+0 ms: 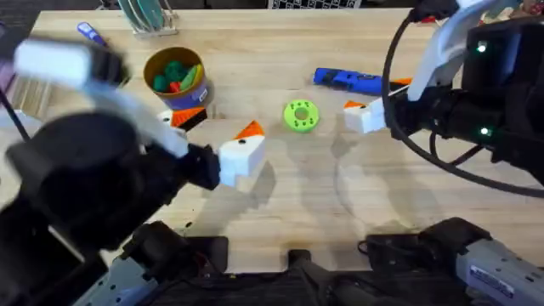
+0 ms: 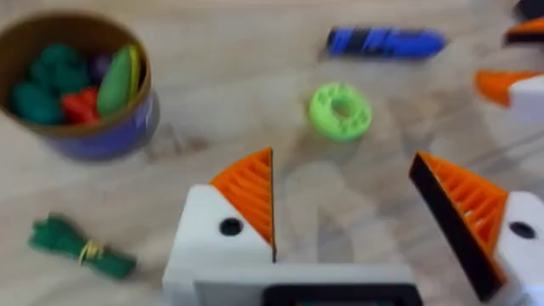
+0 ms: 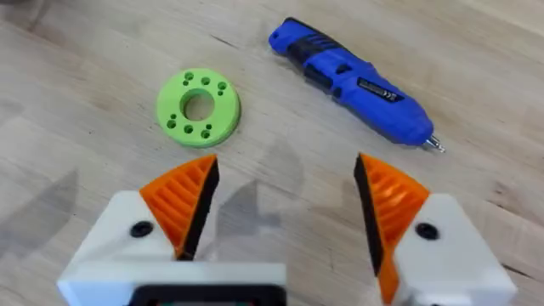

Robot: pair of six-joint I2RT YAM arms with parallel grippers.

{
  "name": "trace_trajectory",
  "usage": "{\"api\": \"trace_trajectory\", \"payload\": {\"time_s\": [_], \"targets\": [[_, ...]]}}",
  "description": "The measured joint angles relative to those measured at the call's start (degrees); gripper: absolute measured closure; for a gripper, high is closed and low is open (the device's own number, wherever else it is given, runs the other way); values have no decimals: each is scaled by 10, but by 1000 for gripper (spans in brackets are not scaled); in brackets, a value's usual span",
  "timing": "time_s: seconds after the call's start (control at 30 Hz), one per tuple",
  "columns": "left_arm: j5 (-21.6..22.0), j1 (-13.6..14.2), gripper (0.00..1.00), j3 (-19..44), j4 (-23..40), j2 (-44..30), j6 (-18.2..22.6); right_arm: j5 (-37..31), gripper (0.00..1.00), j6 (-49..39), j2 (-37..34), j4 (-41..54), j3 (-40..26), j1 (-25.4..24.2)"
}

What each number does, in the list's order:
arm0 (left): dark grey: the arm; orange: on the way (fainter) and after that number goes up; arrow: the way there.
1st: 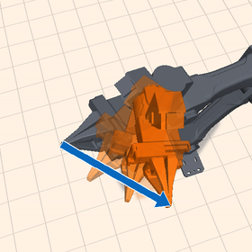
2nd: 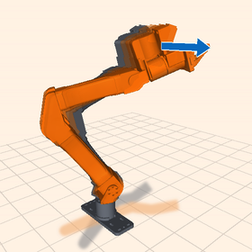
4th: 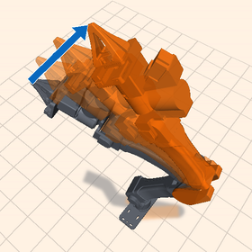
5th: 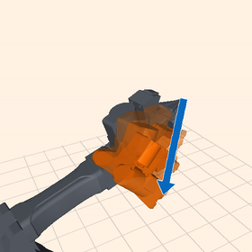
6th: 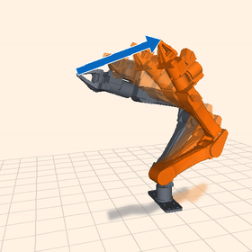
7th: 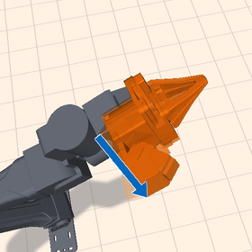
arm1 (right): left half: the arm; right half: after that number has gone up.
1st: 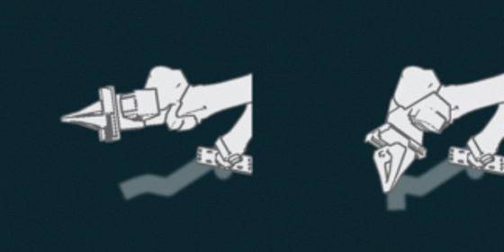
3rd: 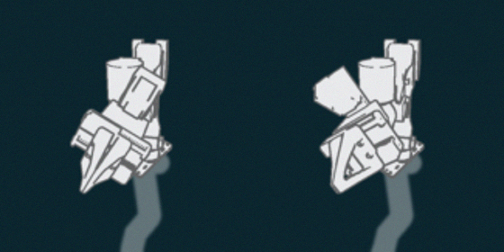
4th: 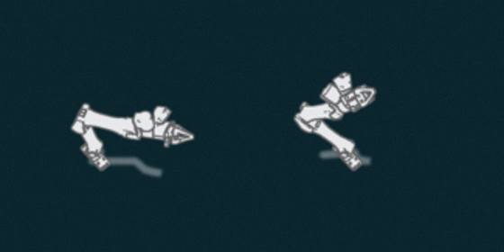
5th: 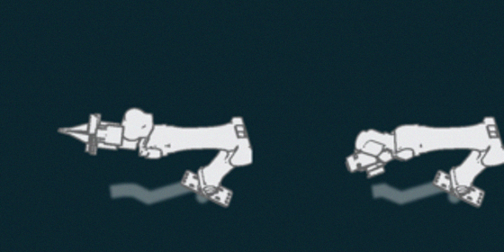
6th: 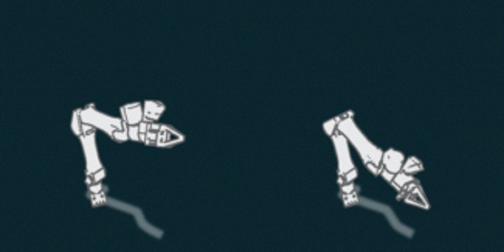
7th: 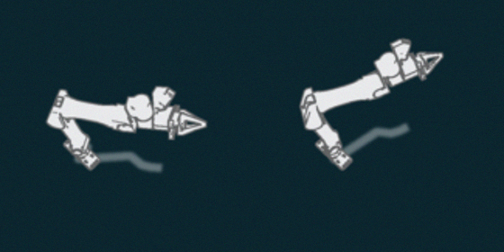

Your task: Pick up the gripper from the table and insert it into the empty holder that is missing its gripper. Then pick up a screw, insert it into the mounting hole, and use the screwdriver to tighten it. Finally, clean up the table by picking up the vegetable and placing it into the bucket.

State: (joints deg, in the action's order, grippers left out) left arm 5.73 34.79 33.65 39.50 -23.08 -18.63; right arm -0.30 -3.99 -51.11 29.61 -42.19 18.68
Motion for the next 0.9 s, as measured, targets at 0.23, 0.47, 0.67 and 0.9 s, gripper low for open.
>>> {"api": "trace_trajectory", "payload": {"time_s": [0.23,0.47,0.67,0.9], "targets": [[-12,-4,15,79,0,-153,-29,0,40,0,0,0,0,0],[-16,-13,16,83,51,-201,-70,0,40,0,0,1,0,0],[-10,-93,15,83,140,-262,-193,0,39,0,0,8,0,0],[-15,-211,15,83,179,-314,-266,0,40,2,0,10,0,0]]}}
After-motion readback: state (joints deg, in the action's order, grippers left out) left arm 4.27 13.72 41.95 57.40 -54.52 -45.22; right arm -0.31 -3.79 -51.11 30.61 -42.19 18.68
